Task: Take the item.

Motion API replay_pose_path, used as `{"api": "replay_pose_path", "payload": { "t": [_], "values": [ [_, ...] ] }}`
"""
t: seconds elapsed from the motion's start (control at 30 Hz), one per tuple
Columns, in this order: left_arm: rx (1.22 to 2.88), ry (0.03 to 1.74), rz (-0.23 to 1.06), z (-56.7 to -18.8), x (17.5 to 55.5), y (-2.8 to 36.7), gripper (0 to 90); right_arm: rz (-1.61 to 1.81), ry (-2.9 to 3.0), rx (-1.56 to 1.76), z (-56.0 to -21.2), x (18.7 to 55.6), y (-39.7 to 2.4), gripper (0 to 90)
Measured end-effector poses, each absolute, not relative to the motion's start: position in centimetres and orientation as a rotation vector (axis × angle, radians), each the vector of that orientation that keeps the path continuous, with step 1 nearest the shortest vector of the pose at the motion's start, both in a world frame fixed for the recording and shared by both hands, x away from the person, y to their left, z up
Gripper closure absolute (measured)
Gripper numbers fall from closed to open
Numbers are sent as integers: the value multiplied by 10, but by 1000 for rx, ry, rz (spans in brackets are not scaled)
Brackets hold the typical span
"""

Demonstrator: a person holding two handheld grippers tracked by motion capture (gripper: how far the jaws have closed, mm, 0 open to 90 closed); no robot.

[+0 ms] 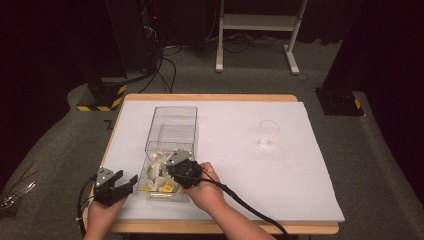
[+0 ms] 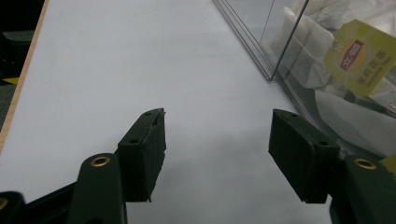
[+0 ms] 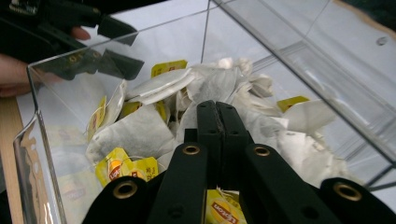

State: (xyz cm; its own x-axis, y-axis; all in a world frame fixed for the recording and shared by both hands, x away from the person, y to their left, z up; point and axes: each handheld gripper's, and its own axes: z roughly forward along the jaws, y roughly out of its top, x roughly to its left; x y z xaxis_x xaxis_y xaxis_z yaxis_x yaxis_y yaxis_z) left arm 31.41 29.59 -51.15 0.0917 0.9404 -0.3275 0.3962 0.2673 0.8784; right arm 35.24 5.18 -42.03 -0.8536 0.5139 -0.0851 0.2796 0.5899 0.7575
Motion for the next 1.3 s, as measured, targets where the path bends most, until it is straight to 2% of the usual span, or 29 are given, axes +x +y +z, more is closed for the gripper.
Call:
{"api": "replay_pose_path", "payload": {
  "t": [1.3],
  "values": [
    [1306,1485,644,-511,314,295,368,1350,2347,675,-392,339,27,896]
  ]
}}
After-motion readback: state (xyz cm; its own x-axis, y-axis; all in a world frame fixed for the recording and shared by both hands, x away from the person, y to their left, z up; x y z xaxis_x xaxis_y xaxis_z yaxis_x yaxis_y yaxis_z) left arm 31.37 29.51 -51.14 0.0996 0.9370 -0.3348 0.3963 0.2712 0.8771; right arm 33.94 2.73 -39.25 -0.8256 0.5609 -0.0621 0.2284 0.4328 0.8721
